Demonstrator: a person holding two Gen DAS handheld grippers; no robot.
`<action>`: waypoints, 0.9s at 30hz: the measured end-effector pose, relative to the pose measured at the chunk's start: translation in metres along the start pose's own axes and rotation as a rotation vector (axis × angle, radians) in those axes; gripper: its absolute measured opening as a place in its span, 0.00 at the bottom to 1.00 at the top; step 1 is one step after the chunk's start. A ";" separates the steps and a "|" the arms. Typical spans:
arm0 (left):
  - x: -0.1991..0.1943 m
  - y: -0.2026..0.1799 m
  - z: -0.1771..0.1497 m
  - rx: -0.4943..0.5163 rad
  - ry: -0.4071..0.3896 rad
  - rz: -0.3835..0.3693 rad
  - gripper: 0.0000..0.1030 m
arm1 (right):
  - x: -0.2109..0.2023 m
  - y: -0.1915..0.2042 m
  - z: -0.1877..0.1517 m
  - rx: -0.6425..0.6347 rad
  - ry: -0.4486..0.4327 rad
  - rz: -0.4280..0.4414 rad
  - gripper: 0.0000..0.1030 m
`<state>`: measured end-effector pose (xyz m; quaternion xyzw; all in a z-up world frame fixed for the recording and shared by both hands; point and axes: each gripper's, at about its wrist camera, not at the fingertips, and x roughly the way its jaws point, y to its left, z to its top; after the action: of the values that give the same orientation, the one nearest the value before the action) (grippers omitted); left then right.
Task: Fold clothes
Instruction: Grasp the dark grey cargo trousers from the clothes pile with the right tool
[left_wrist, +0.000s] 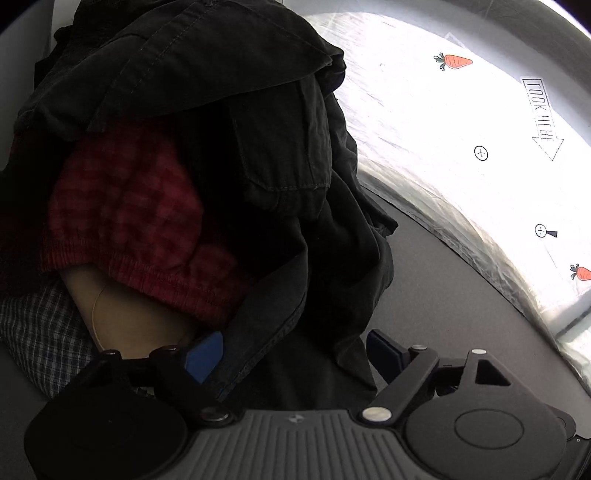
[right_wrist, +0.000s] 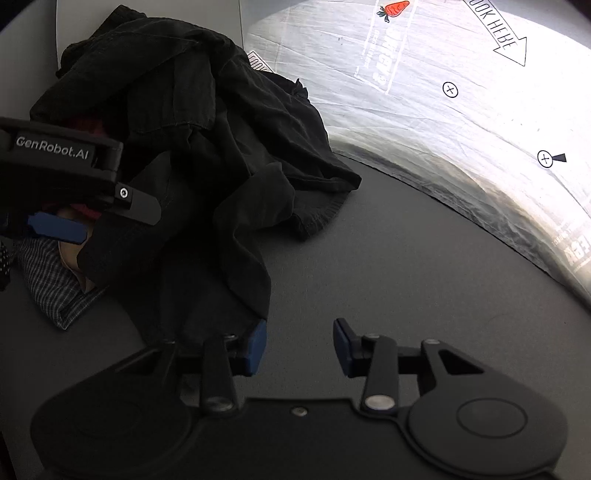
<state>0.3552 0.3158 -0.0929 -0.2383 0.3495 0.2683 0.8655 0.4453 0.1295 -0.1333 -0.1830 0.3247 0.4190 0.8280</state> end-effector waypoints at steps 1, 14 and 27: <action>0.002 0.004 0.003 0.016 -0.001 -0.006 0.77 | 0.013 0.008 0.004 -0.036 -0.006 0.024 0.44; -0.019 0.009 0.015 0.030 -0.051 0.047 0.75 | 0.103 0.038 0.028 -0.103 -0.065 -0.064 0.05; -0.148 -0.107 -0.070 0.151 -0.158 -0.128 0.76 | -0.196 -0.089 -0.094 0.047 -0.304 -0.899 0.04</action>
<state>0.2985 0.1506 -0.0052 -0.1724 0.2836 0.2032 0.9212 0.3960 -0.0885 -0.0631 -0.2231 0.0979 0.0336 0.9693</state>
